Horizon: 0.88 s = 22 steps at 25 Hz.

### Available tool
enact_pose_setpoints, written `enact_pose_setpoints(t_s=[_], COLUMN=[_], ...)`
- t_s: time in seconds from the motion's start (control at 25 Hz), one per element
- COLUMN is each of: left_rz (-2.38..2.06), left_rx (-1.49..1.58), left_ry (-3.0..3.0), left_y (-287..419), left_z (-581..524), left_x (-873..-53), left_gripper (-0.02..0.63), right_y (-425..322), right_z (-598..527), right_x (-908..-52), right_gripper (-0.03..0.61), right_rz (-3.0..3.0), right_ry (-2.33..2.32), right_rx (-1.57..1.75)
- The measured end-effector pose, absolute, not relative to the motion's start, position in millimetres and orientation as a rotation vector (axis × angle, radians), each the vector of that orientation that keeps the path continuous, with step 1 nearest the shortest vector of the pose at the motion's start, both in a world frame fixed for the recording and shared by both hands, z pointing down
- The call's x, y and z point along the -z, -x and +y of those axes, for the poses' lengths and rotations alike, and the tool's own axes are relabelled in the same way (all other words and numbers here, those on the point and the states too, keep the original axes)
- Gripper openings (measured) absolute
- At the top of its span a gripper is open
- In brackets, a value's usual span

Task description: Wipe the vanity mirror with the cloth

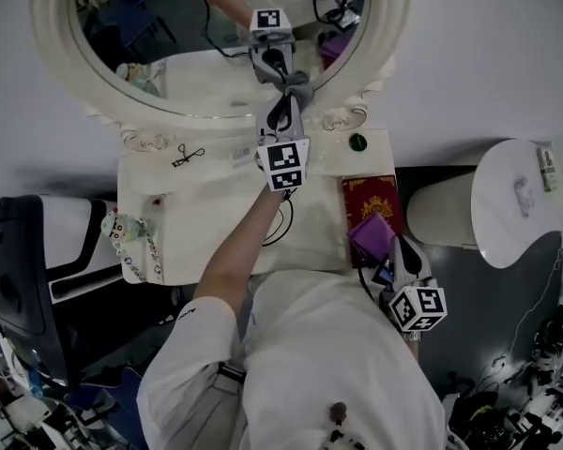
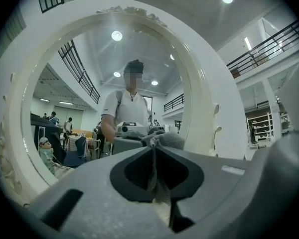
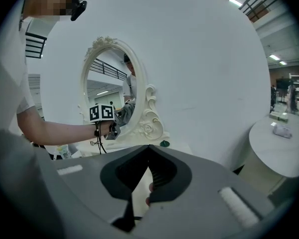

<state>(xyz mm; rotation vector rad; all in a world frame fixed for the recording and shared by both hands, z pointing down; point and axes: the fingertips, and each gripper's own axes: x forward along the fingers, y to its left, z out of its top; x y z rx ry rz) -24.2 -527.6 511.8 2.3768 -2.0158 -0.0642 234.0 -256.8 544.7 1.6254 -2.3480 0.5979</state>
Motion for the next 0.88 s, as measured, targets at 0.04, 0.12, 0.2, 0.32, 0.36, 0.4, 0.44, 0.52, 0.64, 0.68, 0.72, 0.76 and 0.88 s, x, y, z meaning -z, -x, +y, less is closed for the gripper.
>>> enact_pose_setpoints(t_s=[0.04, 0.12, 0.2, 0.32, 0.36, 0.4, 0.44, 0.52, 0.64, 0.68, 0.72, 0.76, 0.88], left_rz=[-2.015, -2.022, -2.046, -2.058, -2.041, -2.023, -2.012, -2.014, -2.037, -2.045, -2.054, -2.065, -2.113], left_rx=[0.057, 0.049, 0.027, -0.060, -0.084, -0.106, -0.129, -0.170, -0.220, -0.238, -0.253, -0.265, -0.291], left_ry=[-2.378, -2.378, -2.406, -2.495, -2.512, -2.519, -2.518, -2.500, -2.452, -2.433, -2.413, -2.387, -2.302], left_y=[18.6, 12.4, 11.8, 14.3, 16.6, 20.4, 25.8, 40.3, 66.6, 76.6, 87.1, 98.5, 136.8], left_z=[-530.3, -535.2, -538.1, -539.1, -539.0, -538.4, -537.4, -535.1, -531.3, -529.5, -527.7, -525.6, -518.5], left_x=[-514.6, -519.9, -521.9, -526.3, -529.8, -534.0, -538.7, -548.5, -563.5, -567.7, -571.7, -574.7, -578.0], left_gripper=[0.021, 0.021, 0.021, 0.021, 0.021, 0.022, 0.022, 0.023, 0.023, 0.023, 0.023, 0.023, 0.023], right_y=[-240.1, -248.3, -250.8, -246.1, -242.6, -238.0, -232.6, -221.6, -209.2, -204.9, -200.1, -194.8, -177.6], right_z=[-254.9, -251.9, -251.6, -253.7, -254.1, -254.3, -254.6, -255.7, -257.9, -258.4, -258.8, -259.0, -259.0], right_x=[-545.6, -546.9, -547.1, -547.1, -547.4, -547.9, -548.6, -549.4, -548.5, -548.0, -547.5, -547.1, -546.5], right_gripper=[0.008, 0.008, 0.008, 0.008, 0.008, 0.008, 0.008, 0.008, 0.008, 0.008, 0.008, 0.008, 0.008], right_rz=[-2.332, -2.308, -2.299, -2.300, -2.303, -2.306, -2.312, -2.325, -2.340, -2.344, -2.348, -2.353, -2.367], right_ry=[-1.646, -1.669, -1.675, -1.665, -1.656, -1.642, -1.624, -1.589, -1.569, -1.566, -1.561, -1.552, -1.517], right_rx=[-0.605, -0.612, -0.609, -0.615, -0.619, -0.622, -0.623, -0.621, -0.622, -0.625, -0.628, -0.629, -0.622])
